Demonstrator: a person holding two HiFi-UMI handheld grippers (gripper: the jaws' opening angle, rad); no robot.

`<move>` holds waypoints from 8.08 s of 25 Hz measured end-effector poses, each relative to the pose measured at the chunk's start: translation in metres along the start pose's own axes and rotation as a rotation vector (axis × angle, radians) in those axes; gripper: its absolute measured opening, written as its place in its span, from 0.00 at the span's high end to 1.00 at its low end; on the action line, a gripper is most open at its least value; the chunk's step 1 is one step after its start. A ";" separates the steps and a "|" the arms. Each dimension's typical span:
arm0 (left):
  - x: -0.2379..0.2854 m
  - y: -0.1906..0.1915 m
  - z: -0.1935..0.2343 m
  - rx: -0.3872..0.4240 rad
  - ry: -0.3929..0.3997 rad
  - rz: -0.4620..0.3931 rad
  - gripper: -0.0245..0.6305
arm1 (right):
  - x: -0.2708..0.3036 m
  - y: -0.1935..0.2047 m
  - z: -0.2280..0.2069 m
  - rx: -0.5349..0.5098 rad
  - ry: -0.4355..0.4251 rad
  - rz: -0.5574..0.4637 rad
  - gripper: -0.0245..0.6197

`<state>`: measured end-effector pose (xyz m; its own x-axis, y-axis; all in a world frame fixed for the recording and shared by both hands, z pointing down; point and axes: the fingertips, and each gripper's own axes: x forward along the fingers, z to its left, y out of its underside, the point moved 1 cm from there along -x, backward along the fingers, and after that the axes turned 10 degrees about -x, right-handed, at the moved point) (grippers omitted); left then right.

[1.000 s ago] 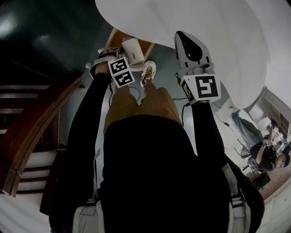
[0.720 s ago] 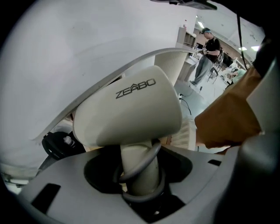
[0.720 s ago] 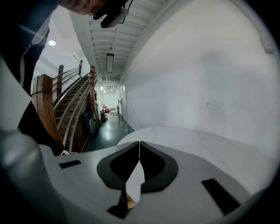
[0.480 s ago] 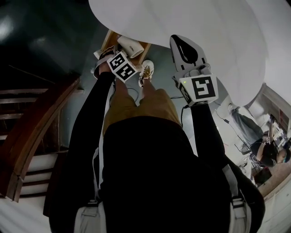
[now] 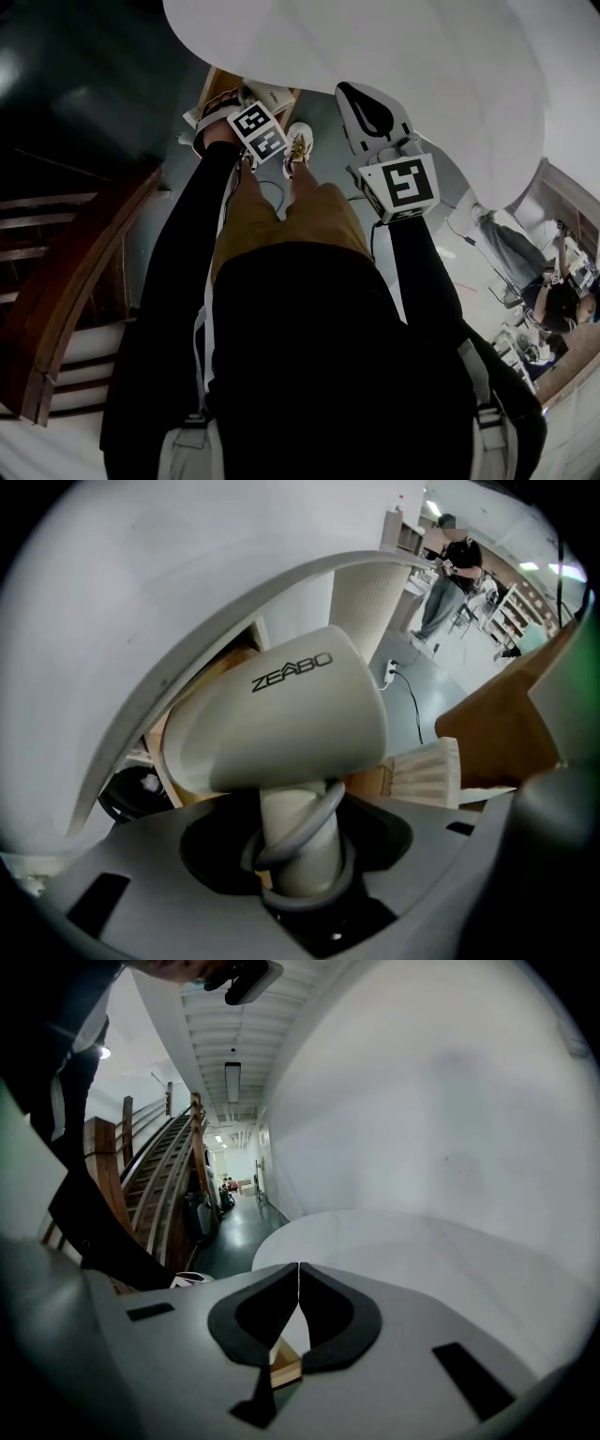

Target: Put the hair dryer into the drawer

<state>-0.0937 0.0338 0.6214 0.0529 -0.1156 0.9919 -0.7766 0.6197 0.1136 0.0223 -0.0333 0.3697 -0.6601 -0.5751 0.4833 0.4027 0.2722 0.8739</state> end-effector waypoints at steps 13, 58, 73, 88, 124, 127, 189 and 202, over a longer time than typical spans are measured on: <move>0.033 0.015 0.019 0.205 -0.120 0.208 0.60 | -0.015 0.020 0.002 0.022 0.002 0.031 0.92; 0.043 0.049 0.024 0.291 -0.014 0.232 0.55 | -0.016 0.024 0.004 0.037 -0.004 0.029 0.92; 0.040 0.017 0.023 -0.002 0.022 0.102 0.62 | -0.015 0.032 0.007 0.043 -0.020 0.052 0.92; 0.044 0.003 0.010 0.031 0.012 0.023 0.62 | -0.015 0.035 0.005 0.048 -0.006 0.062 0.92; -0.104 -0.011 0.027 -0.235 -0.152 -0.233 0.62 | -0.028 -0.035 -0.018 -0.102 -0.014 -0.174 0.92; -0.130 -0.022 0.029 -0.269 -0.180 -0.314 0.62 | -0.034 -0.040 -0.020 -0.098 -0.013 -0.201 0.92; -0.438 -0.176 0.017 -0.308 -0.319 -1.412 0.94 | -0.123 -0.127 -0.078 -0.169 0.265 -0.458 0.92; -0.433 -0.175 0.025 -0.331 -0.328 -1.397 0.94 | -0.114 -0.123 -0.080 -0.170 0.245 -0.459 0.92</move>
<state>0.0032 -0.0437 0.1702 0.4458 -0.8950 0.0170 -0.0383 -0.0001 0.9993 0.0988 -0.0631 0.2028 -0.6333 -0.7738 0.0106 0.2185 -0.1657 0.9617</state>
